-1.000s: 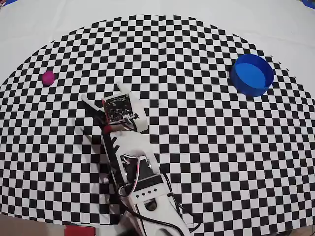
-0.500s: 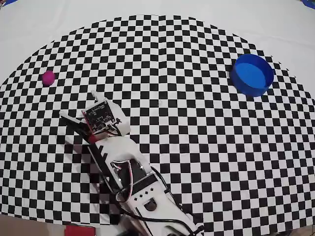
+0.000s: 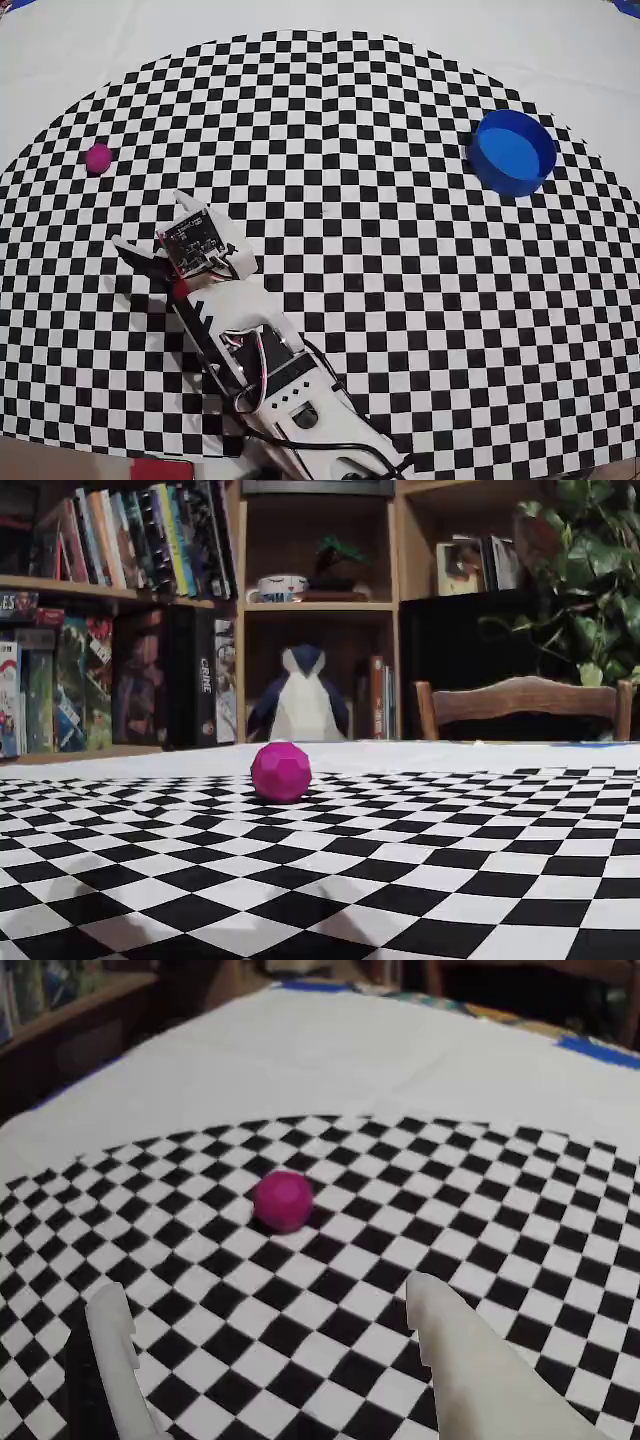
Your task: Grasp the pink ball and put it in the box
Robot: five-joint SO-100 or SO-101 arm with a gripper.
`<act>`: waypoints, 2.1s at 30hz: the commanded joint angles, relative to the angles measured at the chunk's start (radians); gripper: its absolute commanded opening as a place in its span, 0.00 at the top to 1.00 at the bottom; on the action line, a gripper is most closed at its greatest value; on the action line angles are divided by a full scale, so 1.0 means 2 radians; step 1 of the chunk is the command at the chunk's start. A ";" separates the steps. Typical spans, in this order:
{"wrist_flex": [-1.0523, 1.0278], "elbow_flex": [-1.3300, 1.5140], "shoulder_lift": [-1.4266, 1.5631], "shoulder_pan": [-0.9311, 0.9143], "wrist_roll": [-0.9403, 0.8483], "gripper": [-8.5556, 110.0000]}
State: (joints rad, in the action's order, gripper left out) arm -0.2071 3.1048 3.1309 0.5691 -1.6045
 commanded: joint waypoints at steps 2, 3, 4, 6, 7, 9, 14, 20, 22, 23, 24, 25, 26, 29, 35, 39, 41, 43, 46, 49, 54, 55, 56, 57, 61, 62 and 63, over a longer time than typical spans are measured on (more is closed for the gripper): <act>0.012 0.004 -0.005 0.005 -0.005 0.66; 0.015 0.004 -0.007 0.006 -0.005 0.66; 0.018 0.004 -0.008 0.006 -0.005 0.66; 0.028 0.004 -0.014 0.007 -0.005 0.66; 0.035 0.004 -0.018 0.007 -0.005 0.66; 0.042 0.004 -0.023 0.005 -0.005 0.66; 0.061 0.002 -0.039 0.005 -0.005 0.66; 0.085 -0.018 -0.084 0.007 -0.005 0.65; 0.085 -0.029 -0.100 0.008 -0.005 0.65; 0.085 -0.035 -0.107 0.008 -0.005 0.65; 0.085 -0.040 -0.116 0.008 -0.005 0.65; 0.085 -0.047 -0.124 0.008 -0.005 0.65; 0.085 -0.053 -0.133 0.008 -0.005 0.65; 0.085 -0.070 -0.157 0.007 -0.005 0.65; 0.085 -0.107 -0.209 0.007 -0.005 0.65; 0.097 -0.127 -0.245 0.007 -0.005 0.65; 0.100 -0.135 -0.259 0.006 -0.005 0.65; 0.103 -0.143 -0.275 0.006 -0.005 0.65; 0.104 -0.166 -0.306 0.006 -0.005 0.65; 0.106 -0.196 -0.351 0.006 -0.005 0.65; 0.136 -0.222 -0.411 0.006 -0.005 0.65; 0.136 -0.234 -0.428 0.005 -0.005 0.65; 0.136 -0.242 -0.438 0.005 -0.005 0.65; 0.136 -0.249 -0.447 0.005 -0.005 0.65; 0.136 -0.278 -0.487 0.005 -0.005 0.65; 0.136 -0.285 -0.496 0.005 -0.004 0.65; 0.136 -0.291 -0.506 0.005 -0.004 0.65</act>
State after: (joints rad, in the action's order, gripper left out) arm 0.0491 2.5909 2.1430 0.5783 -1.6045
